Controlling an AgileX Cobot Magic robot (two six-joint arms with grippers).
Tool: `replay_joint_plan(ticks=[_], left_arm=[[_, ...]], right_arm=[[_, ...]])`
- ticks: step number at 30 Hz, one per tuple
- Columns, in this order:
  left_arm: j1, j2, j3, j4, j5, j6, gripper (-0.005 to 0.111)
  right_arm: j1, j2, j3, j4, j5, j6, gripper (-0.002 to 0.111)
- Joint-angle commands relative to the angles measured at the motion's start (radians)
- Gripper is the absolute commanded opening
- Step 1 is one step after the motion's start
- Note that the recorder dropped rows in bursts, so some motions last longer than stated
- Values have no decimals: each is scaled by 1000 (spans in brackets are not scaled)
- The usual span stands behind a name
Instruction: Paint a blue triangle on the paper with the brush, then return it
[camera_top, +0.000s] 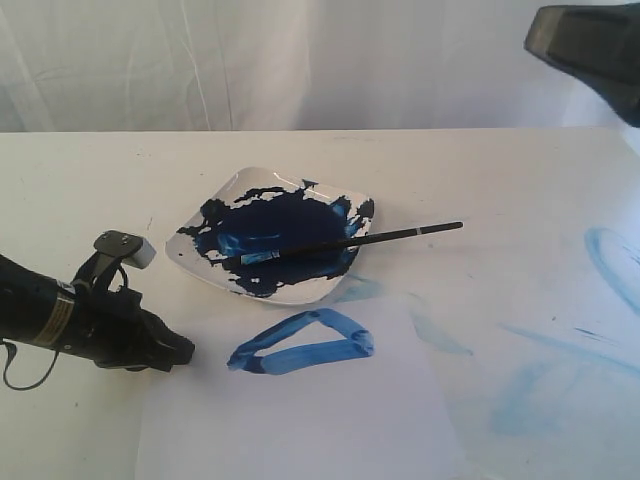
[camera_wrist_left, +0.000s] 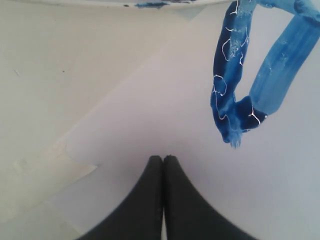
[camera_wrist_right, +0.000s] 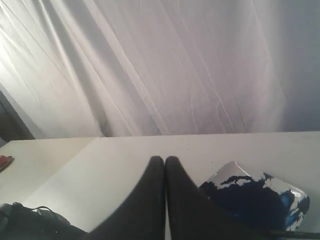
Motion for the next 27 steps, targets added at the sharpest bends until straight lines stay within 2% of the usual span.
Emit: replay_joint_plan(ticks=[1, 13, 17, 24, 27], left_arm=[[-4, 4, 4, 17, 12, 1, 0], [-4, 4, 4, 17, 12, 1, 0], [-4, 4, 4, 17, 12, 1, 0], [-4, 4, 4, 17, 12, 1, 0], [-4, 4, 4, 17, 12, 1, 0]], right_arm=[[-1, -61, 4, -16, -4, 1, 0], [-3, -125, 11, -16, 4, 1, 0], [-18, -240, 11, -20, 1, 1, 0], [-134, -486, 11, -20, -1, 1, 0], [-144, -580, 11, -20, -1, 1, 0]])
